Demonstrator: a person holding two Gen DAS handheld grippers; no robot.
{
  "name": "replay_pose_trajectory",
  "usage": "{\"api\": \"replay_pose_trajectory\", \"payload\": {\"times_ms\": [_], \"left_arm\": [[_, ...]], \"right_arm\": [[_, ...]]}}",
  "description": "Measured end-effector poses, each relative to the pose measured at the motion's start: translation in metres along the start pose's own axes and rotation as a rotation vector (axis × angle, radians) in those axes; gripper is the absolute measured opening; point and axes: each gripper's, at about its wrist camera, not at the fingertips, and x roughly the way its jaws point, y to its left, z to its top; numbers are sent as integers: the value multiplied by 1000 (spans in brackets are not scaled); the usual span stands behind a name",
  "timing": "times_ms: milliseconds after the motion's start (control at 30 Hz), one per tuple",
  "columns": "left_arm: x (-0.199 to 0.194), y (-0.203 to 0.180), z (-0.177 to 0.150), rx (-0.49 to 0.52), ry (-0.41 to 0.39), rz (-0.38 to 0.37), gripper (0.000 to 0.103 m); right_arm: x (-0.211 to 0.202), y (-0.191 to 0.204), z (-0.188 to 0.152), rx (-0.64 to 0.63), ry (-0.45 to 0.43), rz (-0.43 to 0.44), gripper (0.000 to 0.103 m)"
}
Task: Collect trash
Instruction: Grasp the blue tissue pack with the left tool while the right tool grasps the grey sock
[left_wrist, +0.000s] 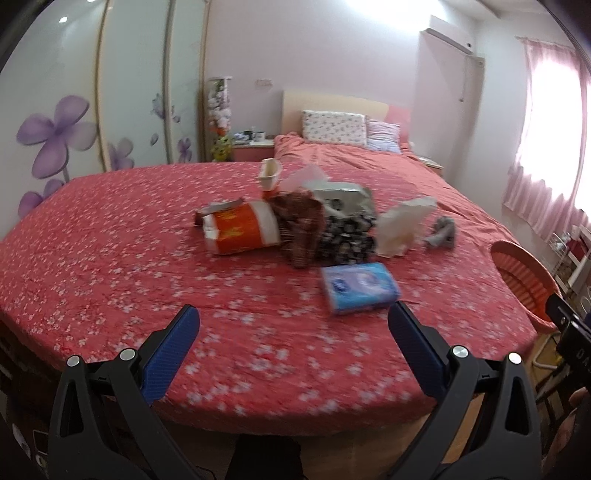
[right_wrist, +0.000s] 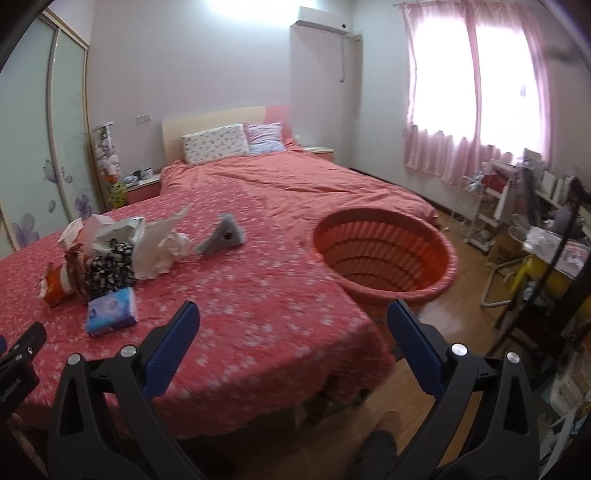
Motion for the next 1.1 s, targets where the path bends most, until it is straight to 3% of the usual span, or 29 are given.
{"api": "replay_pose_trajectory", "payload": {"times_ms": [133,300,433,667,700,800,1100], "left_arm": [[9,10,4,-10,4,21,101],[21,13,8,-9,17,27,101],[32,13,10,-9,27,15,101],[51,11,21,-10,45,-2,101],[53,11,21,-11,48,-7,101],[59,7,24,-9,59,-24,101],[72,-24,25,23,107,-95,101]], "right_arm": [[27,20,18,-7,4,43,95],[78,42,47,-20,36,76,76],[134,55,68,13,151,139,54],[211,70,77,37,286,134,39],[217,70,75,38,309,137,32],[223,65,67,34,329,159,8],[171,33,55,21,230,167,6]]}}
